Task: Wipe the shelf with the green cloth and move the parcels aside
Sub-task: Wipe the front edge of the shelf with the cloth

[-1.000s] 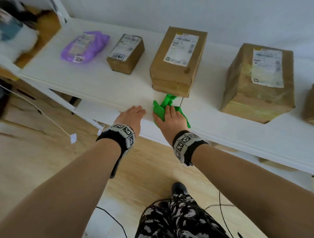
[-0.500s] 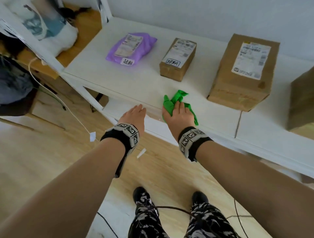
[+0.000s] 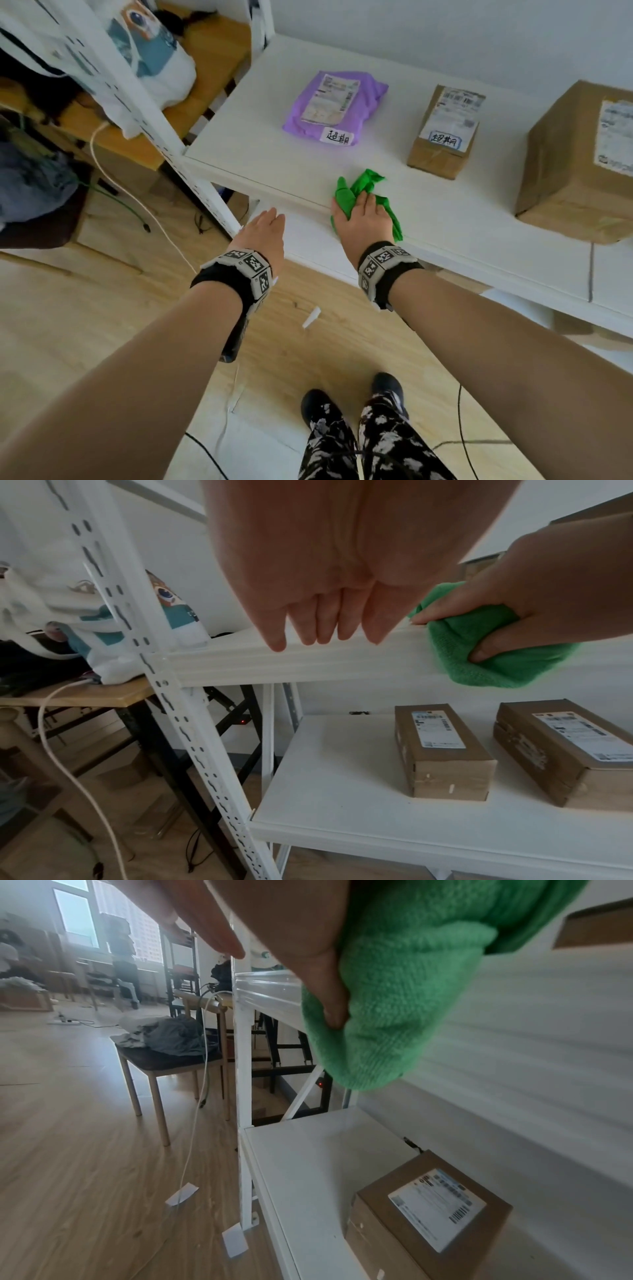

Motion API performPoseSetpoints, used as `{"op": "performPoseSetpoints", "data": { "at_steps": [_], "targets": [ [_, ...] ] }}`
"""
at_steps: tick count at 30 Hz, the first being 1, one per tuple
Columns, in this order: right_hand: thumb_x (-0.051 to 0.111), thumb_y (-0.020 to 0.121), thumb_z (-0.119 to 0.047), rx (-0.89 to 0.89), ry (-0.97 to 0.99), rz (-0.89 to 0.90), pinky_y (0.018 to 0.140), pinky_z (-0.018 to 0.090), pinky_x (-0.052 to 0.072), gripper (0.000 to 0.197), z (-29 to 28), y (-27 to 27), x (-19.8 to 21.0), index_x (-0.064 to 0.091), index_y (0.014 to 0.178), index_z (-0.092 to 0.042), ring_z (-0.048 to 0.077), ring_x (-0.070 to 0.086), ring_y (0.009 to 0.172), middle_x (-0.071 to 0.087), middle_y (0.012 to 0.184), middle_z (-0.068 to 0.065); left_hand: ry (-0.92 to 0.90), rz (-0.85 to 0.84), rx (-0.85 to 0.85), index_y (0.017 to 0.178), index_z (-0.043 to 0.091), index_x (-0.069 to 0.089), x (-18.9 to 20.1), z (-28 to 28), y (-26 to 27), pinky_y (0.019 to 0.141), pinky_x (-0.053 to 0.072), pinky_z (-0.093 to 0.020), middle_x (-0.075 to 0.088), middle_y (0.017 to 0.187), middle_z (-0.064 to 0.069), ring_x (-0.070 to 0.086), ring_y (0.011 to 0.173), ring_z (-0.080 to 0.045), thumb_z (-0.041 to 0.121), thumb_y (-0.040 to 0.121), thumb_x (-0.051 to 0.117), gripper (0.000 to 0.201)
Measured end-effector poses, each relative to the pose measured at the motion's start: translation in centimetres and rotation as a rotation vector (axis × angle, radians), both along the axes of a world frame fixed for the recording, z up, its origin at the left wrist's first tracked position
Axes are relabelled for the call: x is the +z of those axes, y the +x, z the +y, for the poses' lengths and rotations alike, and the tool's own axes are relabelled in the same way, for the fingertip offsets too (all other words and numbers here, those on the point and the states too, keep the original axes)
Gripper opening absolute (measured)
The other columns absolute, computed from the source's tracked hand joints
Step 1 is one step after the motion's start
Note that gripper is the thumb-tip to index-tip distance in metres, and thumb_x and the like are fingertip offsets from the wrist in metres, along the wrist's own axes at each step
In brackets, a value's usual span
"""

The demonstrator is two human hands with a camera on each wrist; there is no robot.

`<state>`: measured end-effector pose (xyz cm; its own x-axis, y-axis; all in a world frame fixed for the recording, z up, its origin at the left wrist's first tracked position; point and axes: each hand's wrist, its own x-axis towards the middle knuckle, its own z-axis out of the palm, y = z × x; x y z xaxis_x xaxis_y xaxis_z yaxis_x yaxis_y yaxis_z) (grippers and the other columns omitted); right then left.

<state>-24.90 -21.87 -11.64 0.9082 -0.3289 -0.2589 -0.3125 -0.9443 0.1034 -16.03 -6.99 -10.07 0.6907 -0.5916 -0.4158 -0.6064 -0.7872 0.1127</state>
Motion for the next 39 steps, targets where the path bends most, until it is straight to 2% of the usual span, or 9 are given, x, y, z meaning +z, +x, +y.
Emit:
{"op": "performPoseSetpoints", "data": {
  "at_steps": [9,13,15,17,21,26,29,33,39],
  "targets": [
    [0.029,0.1,-0.008,0.11,0.033,-0.046,0.113,0.054,0.025,0.056,4.5,8.6,-0.4,0.007,0.152,-0.013,0.052,0.021,0.138,0.018,0.147,0.042,-0.029,0.03,0.081,0.153,0.01,0.016,-0.2,2.9,5.9,0.121,0.017,-0.03,0.007,0.162,-0.001,0.013,0.149,-0.019,0.014,0.101,0.036,0.056],
    [0.025,0.1,-0.009,0.178,0.036,-0.048,0.111,0.054,0.027,0.055,6.4,12.4,-0.5,0.008,0.152,-0.012,0.053,0.024,0.137,0.02,0.146,0.043,-0.032,0.041,0.143,0.151,0.008,0.018,0.2,4.1,9.1,0.119,0.021,-0.031,0.012,0.161,-0.003,0.018,0.148,-0.021,0.012,0.099,0.037,0.055],
    [0.02,0.096,-0.009,0.213,0.027,-0.107,0.108,0.052,0.033,0.055,7.2,14.5,-0.6,0.017,0.151,-0.014,0.052,0.032,0.134,0.029,0.143,0.042,-0.028,0.042,0.183,0.152,0.01,0.017,0.4,4.6,10.9,0.119,0.021,-0.032,0.011,0.161,-0.003,0.017,0.148,-0.021,0.009,0.098,0.039,0.058],
    [0.024,0.096,-0.011,0.236,-0.006,-0.192,0.104,0.05,0.04,0.053,8.2,16.5,-0.3,0.029,0.148,-0.018,0.051,0.042,0.128,0.04,0.137,0.041,-0.015,0.034,0.209,0.152,0.009,0.015,0.5,5.2,12.5,0.118,0.022,-0.033,0.009,0.161,-0.004,0.016,0.148,-0.022,0.006,0.096,0.042,0.062],
    [0.029,0.101,-0.017,0.295,0.062,-0.049,0.112,0.053,0.027,0.054,9.8,20.3,-0.4,0.009,0.152,-0.015,0.051,0.024,0.138,0.02,0.147,0.041,-0.015,0.044,0.23,0.151,0.006,0.018,-0.4,6.9,14.6,0.12,0.023,-0.033,0.012,0.161,-0.007,0.017,0.148,-0.022,0.004,0.093,0.039,0.061],
    [0.029,0.101,-0.022,0.258,0.118,-0.088,0.115,0.048,0.023,0.053,11.6,24.0,-0.3,0.012,0.151,-0.028,0.046,0.02,0.141,0.019,0.152,0.033,-0.022,0.076,0.226,0.151,0.007,0.022,-0.2,8.8,16.3,0.12,0.022,-0.033,0.017,0.16,-0.008,0.02,0.147,-0.024,0.003,0.094,0.035,0.059],
    [0.032,0.101,-0.029,0.2,0.153,-0.114,0.118,0.042,0.019,0.057,11.7,24.5,-0.4,0.005,0.15,-0.037,0.038,0.014,0.146,0.013,0.156,0.024,-0.003,0.068,0.164,0.151,0.007,0.022,0.0,9.5,17.5,0.117,0.025,-0.035,0.02,0.159,-0.008,0.025,0.145,-0.026,0.001,0.092,0.039,0.061],
    [0.039,0.097,-0.017,0.114,0.213,-0.111,0.122,0.038,0.012,0.075,10.9,22.4,0.0,-0.012,0.15,-0.034,0.031,0.007,0.149,0.005,0.159,0.02,0.021,0.031,0.064,0.148,0.008,0.026,0.8,9.0,17.4,0.115,0.029,-0.034,0.03,0.153,-0.009,0.032,0.141,-0.026,0.004,0.094,0.041,0.056],
    [0.039,0.095,-0.008,-0.161,0.14,-0.11,0.121,0.037,0.01,0.07,8.1,13.8,0.0,0.004,0.151,-0.03,0.028,0.007,0.149,0.005,0.16,0.017,-0.034,-0.036,-0.122,0.136,0.01,0.042,1.7,5.7,15.9,0.105,0.039,-0.041,0.045,0.138,-0.012,0.042,0.13,-0.03,0.01,0.096,0.041,0.041]
  ]
}}
